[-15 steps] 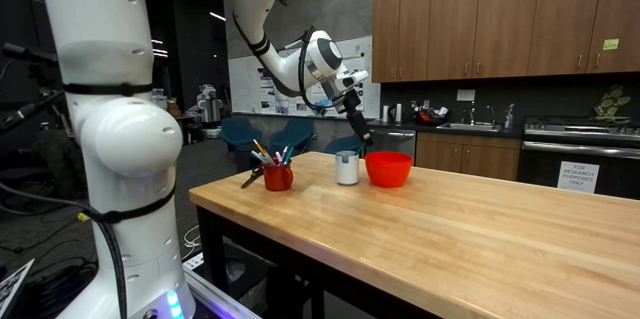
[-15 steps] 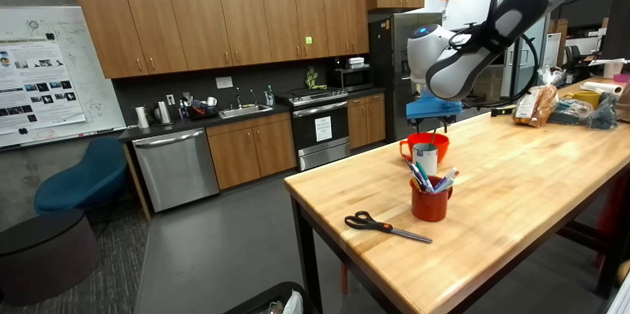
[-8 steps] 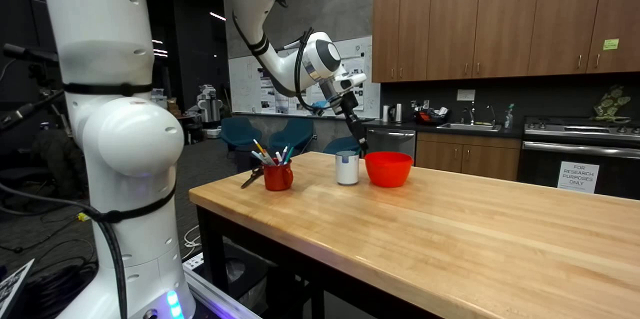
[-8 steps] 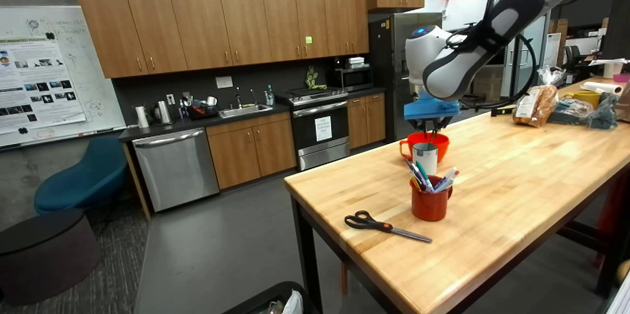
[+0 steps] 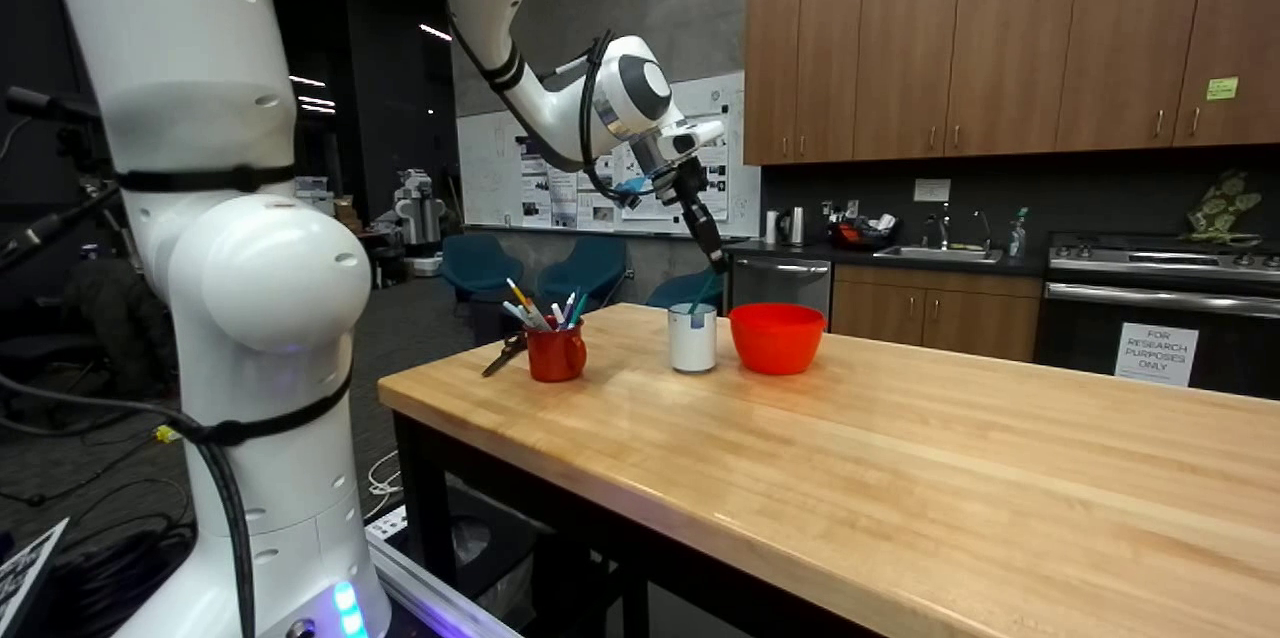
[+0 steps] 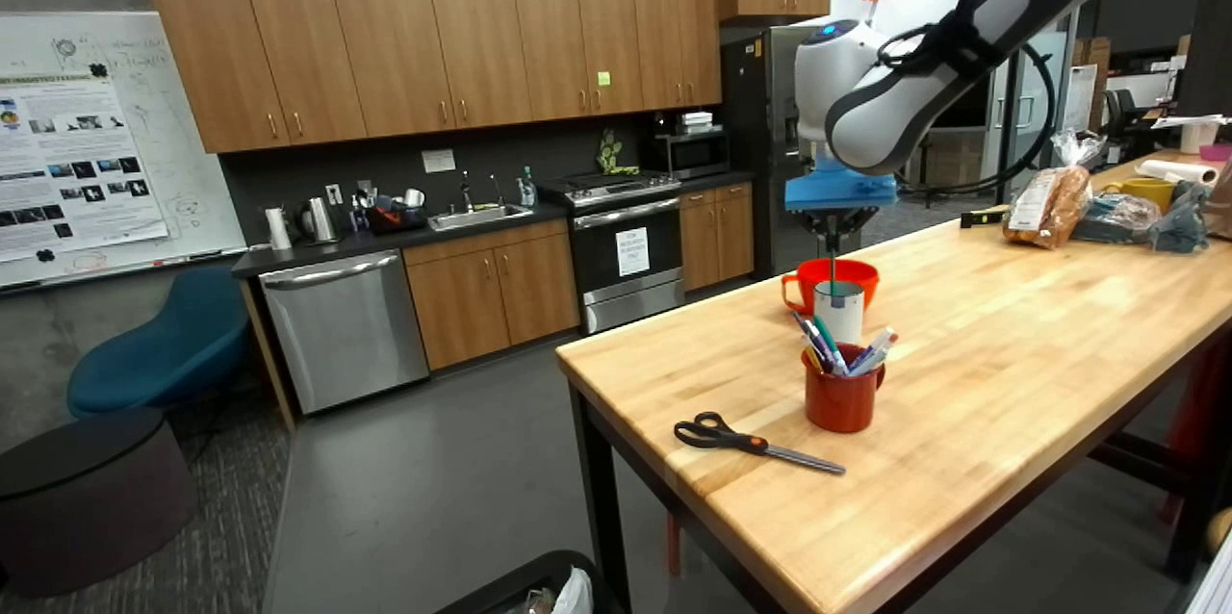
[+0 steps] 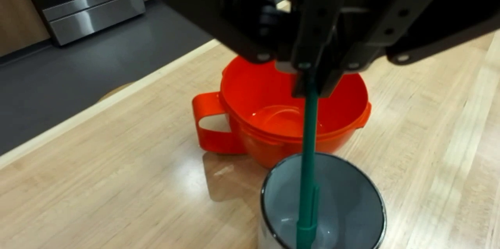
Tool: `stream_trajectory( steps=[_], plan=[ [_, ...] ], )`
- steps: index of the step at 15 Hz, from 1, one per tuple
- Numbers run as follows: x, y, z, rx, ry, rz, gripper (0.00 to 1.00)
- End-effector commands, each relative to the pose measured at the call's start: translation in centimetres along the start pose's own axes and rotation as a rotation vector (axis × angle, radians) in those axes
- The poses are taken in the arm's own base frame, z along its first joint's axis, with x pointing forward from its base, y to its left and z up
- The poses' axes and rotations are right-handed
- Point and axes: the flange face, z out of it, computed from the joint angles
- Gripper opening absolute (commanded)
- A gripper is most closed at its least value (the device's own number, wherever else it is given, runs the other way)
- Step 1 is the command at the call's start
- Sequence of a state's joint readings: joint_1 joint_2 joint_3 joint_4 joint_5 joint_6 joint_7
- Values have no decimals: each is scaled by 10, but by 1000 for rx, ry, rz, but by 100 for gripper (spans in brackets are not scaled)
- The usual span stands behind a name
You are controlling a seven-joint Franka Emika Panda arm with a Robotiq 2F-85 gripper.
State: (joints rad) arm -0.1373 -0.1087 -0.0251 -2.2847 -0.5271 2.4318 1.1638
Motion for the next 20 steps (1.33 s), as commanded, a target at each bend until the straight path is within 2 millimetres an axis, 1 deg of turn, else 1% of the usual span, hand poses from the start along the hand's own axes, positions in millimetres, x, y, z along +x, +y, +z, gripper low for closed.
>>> stream_trajectory(
  steps=[1, 4, 7, 10, 13, 17, 20],
  plan=[
    [-2, 16, -40, 68, 13, -24, 2],
    [-5, 24, -65, 116, 6, -64, 2],
    [-19, 30, -80, 147, -13, -128, 2],
    [-34, 34, -90, 171, -16, -173, 2],
    [-55, 36, -96, 198, -44, -240, 2],
    [-81, 39, -99, 222, -77, -309, 2],
    [-96, 41, -98, 228, -99, -344, 2]
  ],
)
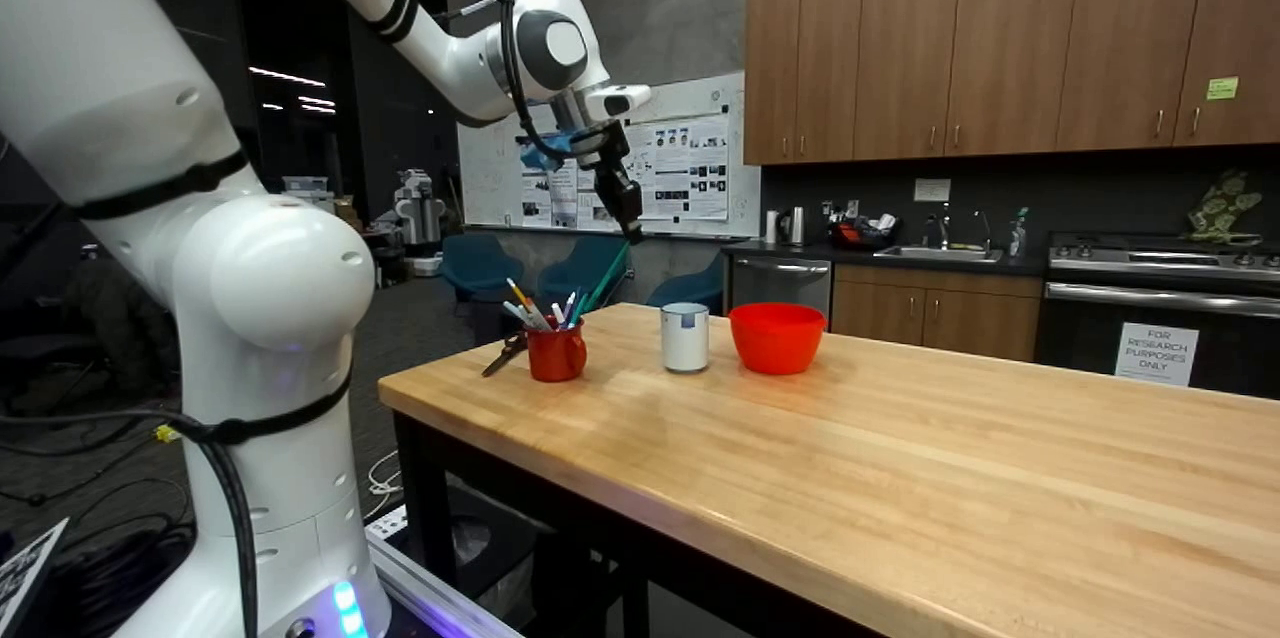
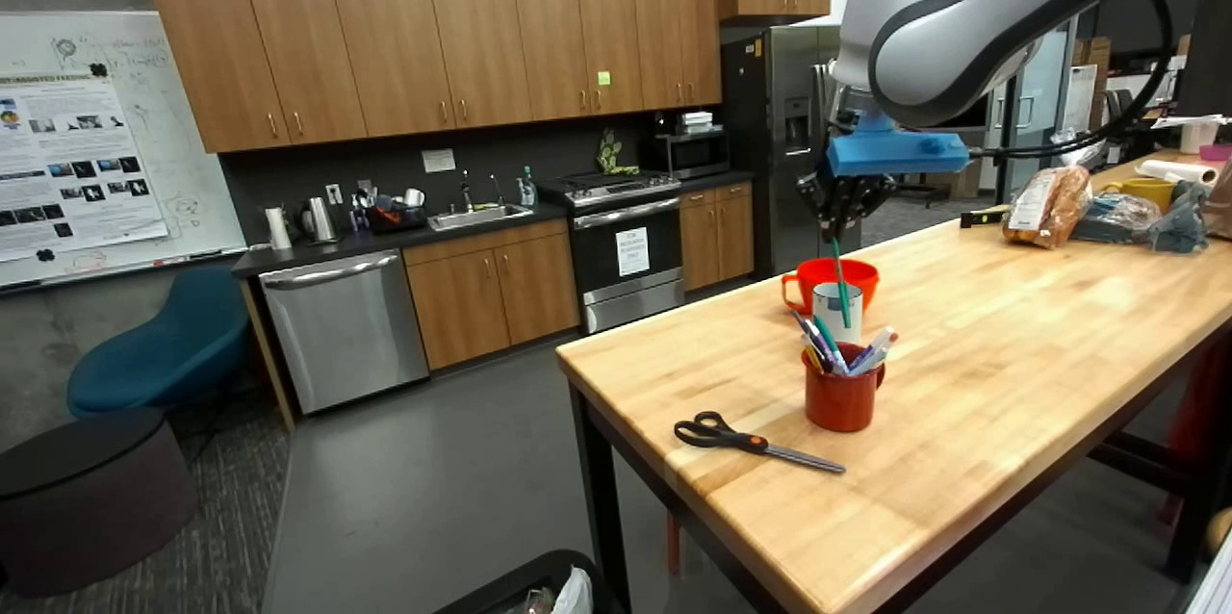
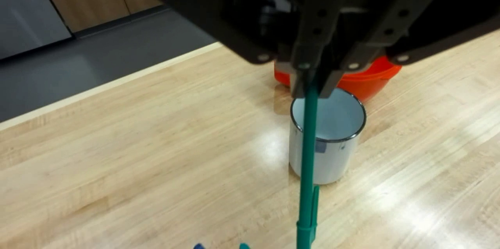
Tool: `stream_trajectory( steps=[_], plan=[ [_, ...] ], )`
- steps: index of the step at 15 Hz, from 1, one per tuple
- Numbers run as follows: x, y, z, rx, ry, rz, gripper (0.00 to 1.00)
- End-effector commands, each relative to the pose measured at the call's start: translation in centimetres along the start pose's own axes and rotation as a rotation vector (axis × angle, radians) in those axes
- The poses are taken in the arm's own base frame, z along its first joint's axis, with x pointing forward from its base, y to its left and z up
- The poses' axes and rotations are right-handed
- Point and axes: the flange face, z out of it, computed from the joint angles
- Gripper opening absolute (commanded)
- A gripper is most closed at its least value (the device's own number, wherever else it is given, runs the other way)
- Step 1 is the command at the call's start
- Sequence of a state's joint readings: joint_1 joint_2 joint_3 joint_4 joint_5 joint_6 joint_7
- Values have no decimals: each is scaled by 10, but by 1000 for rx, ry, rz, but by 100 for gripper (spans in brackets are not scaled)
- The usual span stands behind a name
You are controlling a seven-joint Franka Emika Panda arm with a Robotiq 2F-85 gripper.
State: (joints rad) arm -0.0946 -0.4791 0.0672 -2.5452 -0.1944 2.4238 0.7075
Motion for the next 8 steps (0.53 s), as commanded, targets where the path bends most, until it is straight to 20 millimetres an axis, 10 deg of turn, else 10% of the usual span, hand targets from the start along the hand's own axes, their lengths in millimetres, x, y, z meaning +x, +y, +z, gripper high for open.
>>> stream_trajectory(
  steps=[1, 8],
  plan=[
    [-22, 0, -5, 15, -31, -45, 2],
    [-48, -8, 5, 72, -13, -107, 2]
  ],
)
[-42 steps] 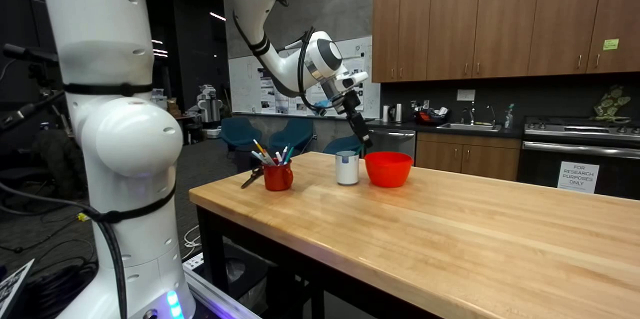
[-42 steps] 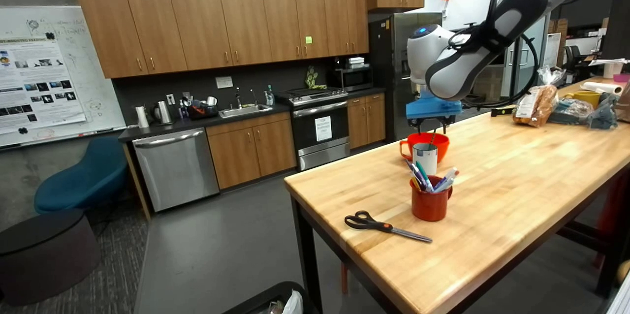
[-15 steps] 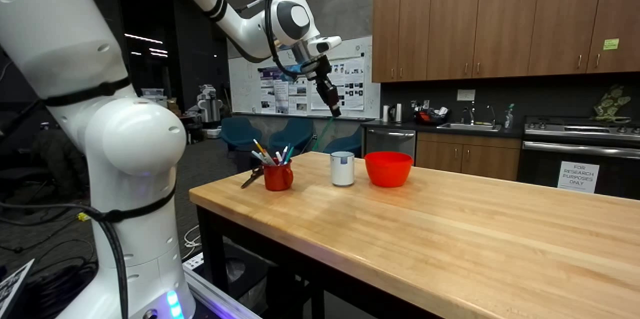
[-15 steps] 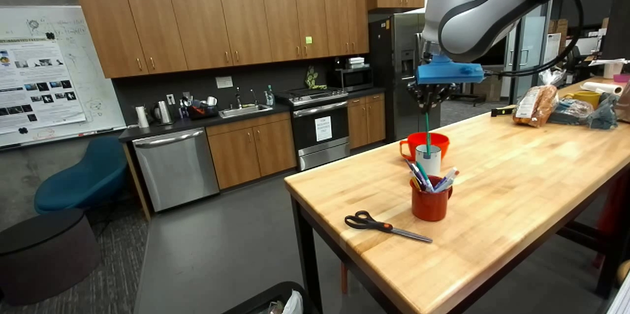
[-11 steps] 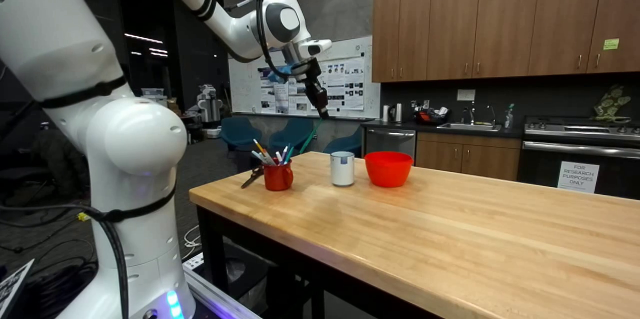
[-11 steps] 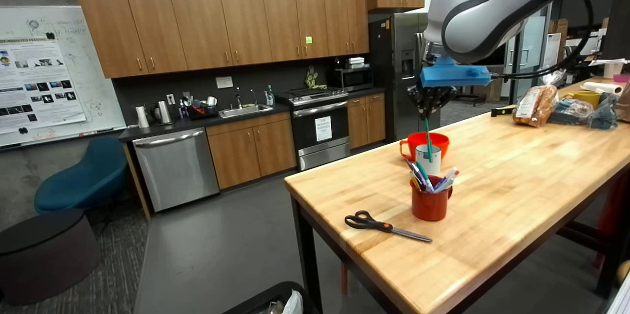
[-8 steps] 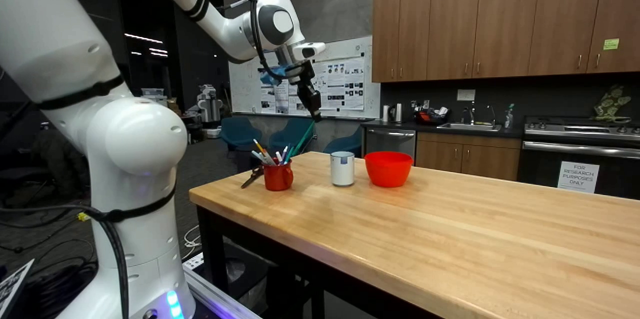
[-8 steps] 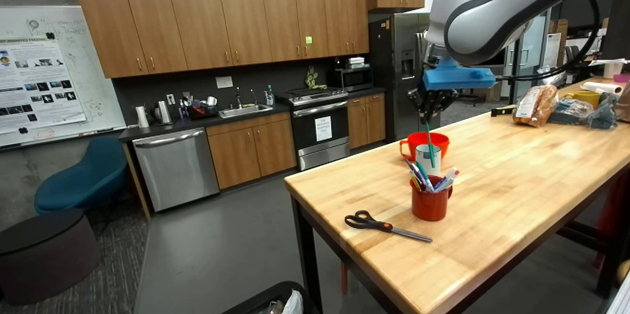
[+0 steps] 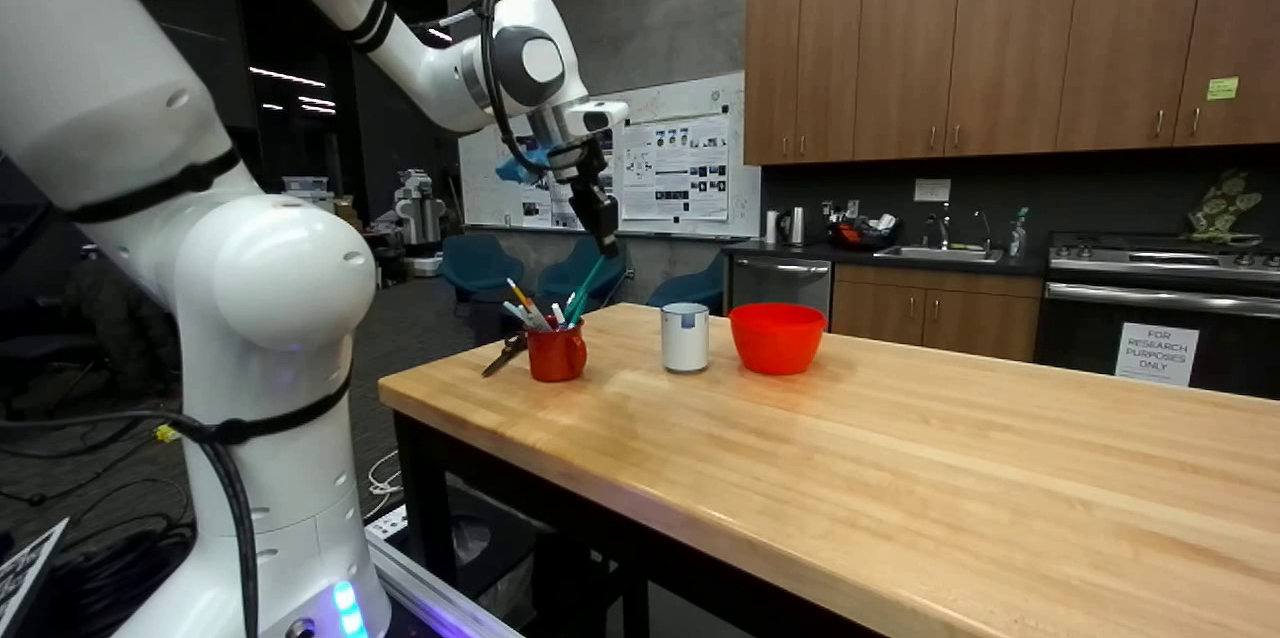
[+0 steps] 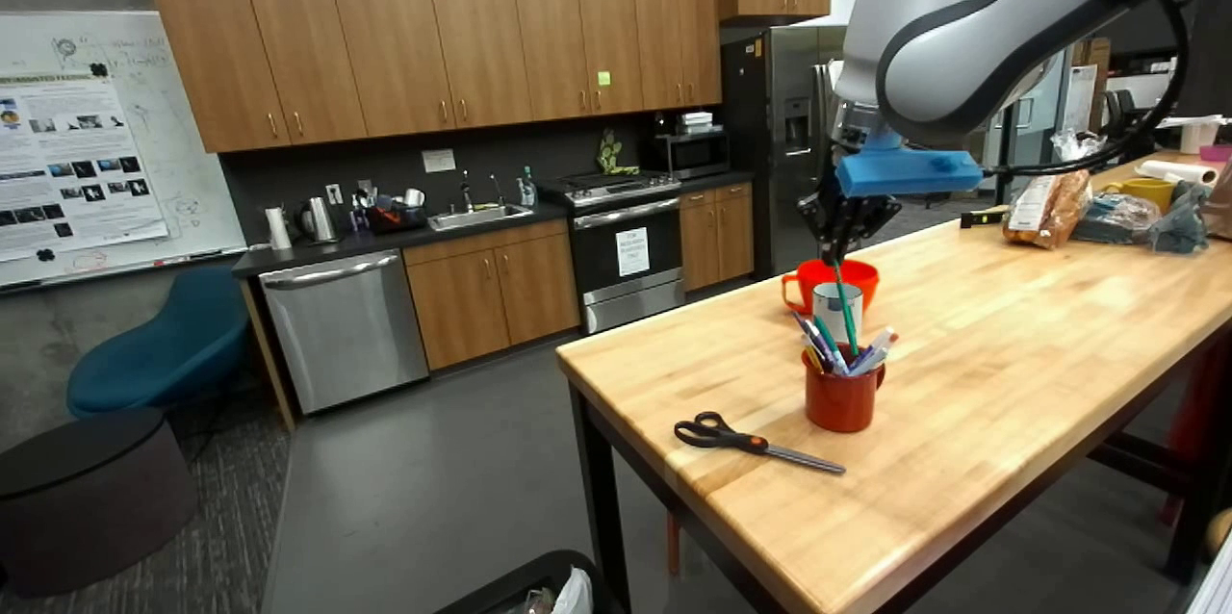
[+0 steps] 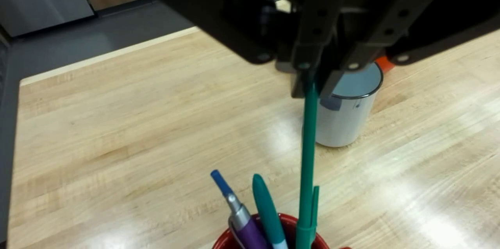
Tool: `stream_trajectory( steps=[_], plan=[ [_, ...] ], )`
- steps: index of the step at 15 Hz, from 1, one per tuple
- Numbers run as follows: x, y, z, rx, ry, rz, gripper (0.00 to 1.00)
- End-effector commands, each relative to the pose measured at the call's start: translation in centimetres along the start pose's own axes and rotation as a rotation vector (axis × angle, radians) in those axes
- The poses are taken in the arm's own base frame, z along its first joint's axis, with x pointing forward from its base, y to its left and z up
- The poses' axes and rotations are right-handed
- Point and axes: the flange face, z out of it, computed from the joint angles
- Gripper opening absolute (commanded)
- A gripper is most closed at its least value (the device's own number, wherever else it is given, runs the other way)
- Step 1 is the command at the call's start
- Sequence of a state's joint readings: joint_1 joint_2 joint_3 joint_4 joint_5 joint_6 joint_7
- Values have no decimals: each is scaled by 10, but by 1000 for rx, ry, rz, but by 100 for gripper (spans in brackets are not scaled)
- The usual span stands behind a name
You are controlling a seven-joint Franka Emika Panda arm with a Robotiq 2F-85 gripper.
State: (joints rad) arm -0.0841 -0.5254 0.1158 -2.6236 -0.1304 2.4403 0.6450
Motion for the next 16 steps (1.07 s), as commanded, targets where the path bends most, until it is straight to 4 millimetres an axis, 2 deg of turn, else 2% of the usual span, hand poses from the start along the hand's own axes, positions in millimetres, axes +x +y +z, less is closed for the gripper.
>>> stream_trajectory(
  steps=[1, 5, 12, 13, 14, 16],
  plan=[
    [-16, -2, 1, 60, 28, -44, 2],
    [-30, -5, 14, 81, 16, -79, 2],
    [-51, 6, 38, 43, -17, -123, 2],
    [-51, 5, 39, 43, -20, -131, 15],
    [-46, 2, 37, 44, -18, -139, 35],
    [-45, 3, 33, 48, -11, -154, 45]
  ],
)
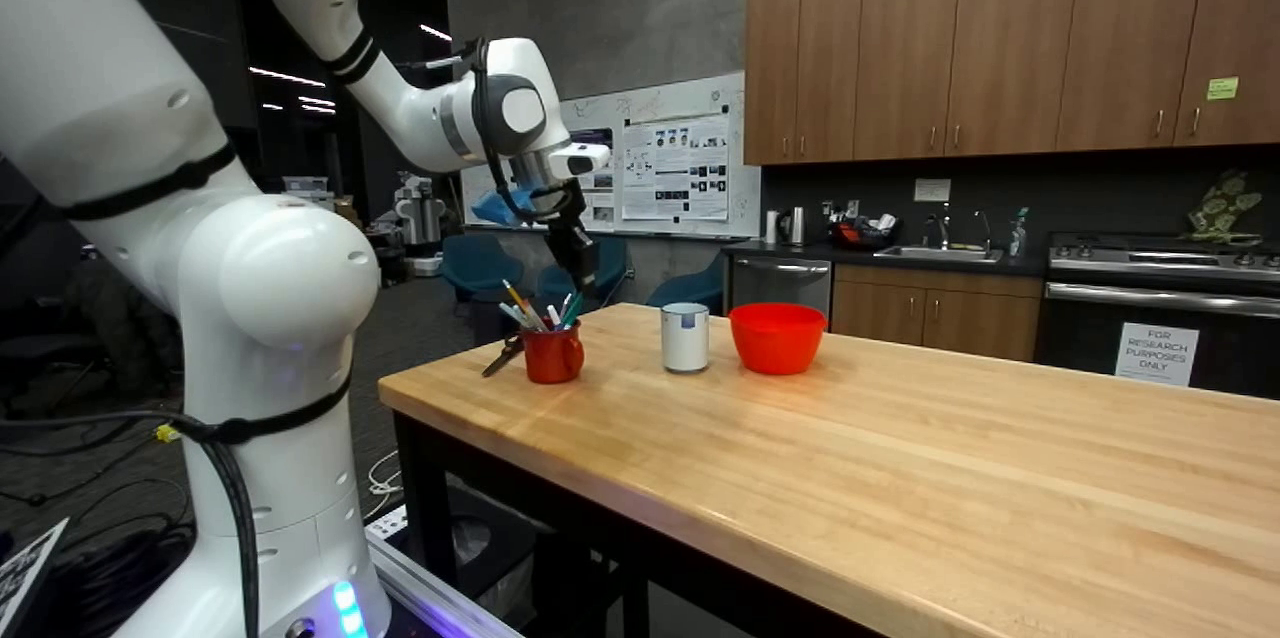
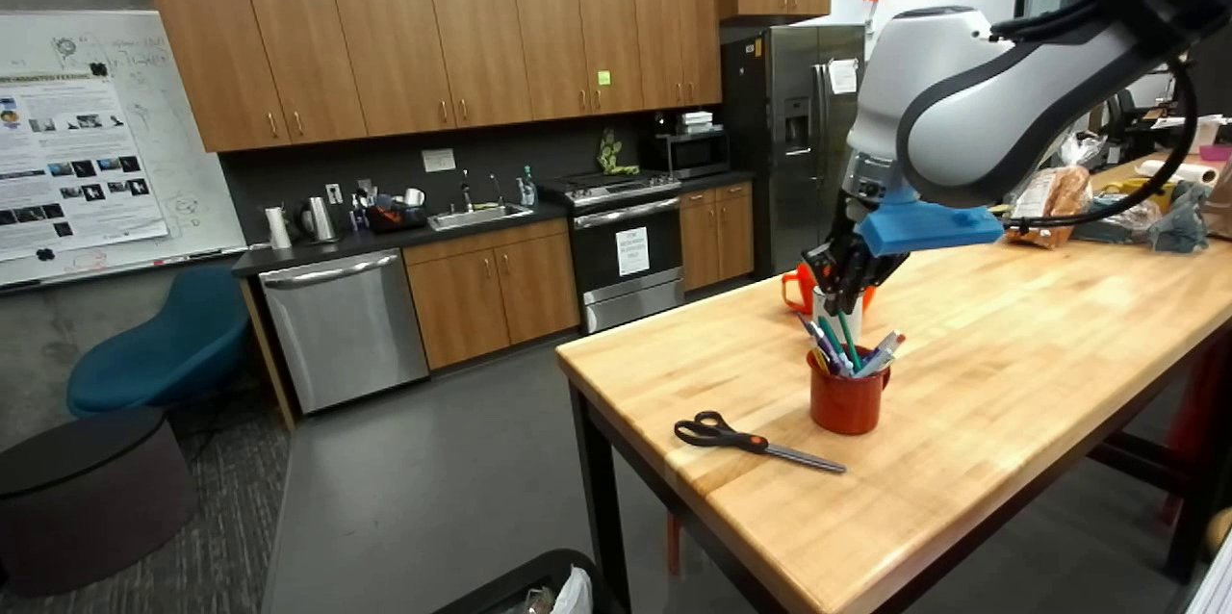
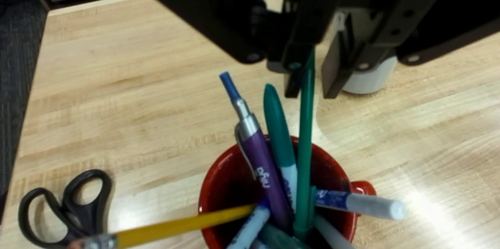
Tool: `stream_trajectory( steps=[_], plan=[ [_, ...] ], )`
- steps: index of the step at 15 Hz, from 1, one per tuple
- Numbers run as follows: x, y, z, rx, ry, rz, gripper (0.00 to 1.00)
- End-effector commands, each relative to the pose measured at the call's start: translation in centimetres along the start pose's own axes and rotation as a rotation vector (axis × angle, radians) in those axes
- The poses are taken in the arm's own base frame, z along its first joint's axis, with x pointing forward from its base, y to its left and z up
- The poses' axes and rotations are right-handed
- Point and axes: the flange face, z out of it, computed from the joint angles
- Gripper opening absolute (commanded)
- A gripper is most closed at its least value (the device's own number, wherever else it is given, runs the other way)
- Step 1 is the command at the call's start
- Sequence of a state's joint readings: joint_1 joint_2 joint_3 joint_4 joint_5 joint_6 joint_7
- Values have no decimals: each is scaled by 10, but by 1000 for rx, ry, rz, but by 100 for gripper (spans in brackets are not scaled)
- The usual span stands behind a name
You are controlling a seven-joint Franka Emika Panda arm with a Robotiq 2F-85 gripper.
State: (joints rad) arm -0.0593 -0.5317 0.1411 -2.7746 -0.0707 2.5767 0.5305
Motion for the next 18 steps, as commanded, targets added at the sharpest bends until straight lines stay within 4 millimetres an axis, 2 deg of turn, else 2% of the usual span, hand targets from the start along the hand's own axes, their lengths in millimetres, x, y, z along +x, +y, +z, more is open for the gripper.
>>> stream_trajectory(
  steps=[1, 8, 18],
  plan=[
    [3, 2, -9, 11, 20, -44, 52],
    [25, 17, -34, 26, 40, -100, 100],
    [53, 61, -53, -22, -176, -335, 100]
  ],
)
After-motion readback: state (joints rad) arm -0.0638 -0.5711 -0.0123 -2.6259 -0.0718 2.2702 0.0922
